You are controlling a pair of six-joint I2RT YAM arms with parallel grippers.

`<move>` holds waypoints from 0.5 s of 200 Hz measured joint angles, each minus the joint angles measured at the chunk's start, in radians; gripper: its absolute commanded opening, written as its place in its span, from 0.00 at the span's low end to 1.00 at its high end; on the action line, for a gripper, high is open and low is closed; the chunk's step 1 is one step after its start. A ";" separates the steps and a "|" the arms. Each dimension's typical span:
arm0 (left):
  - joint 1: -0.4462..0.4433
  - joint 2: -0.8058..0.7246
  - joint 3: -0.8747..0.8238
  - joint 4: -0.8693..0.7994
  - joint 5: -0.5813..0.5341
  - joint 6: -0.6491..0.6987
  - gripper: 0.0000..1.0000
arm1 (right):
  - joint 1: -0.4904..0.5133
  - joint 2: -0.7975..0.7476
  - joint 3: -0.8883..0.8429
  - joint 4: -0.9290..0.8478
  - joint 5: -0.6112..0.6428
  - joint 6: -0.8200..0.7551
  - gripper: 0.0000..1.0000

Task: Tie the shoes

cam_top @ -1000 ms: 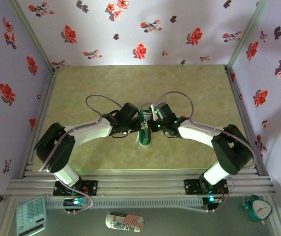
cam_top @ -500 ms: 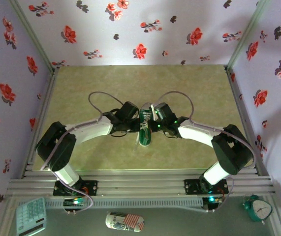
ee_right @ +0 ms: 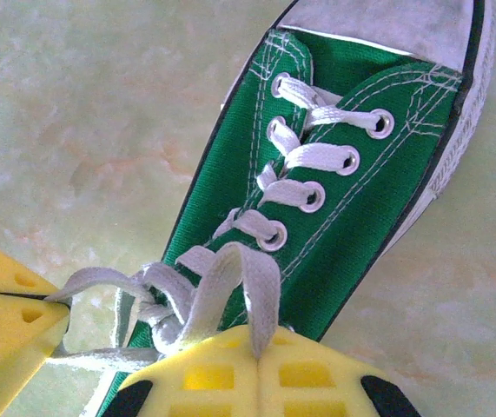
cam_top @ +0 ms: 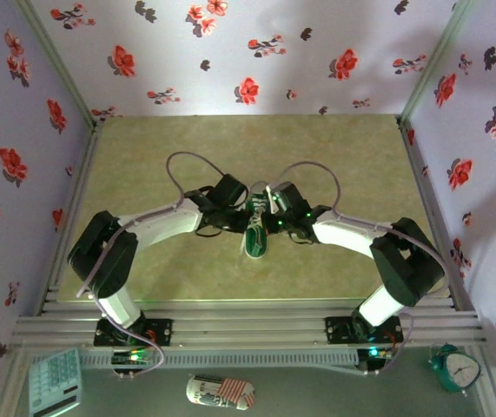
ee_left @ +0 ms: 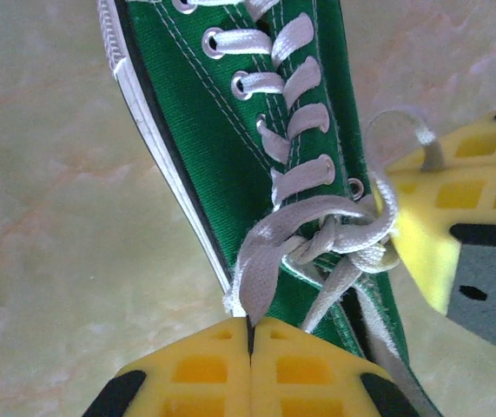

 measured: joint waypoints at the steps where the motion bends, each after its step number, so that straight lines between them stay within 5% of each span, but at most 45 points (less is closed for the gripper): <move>1: 0.001 0.000 0.000 -0.002 0.000 0.003 0.00 | 0.000 0.000 0.001 0.000 0.000 0.000 0.00; 100: 0.027 0.036 0.002 -0.043 -0.031 0.090 0.00 | 0.000 0.013 0.016 -0.009 0.015 0.000 0.00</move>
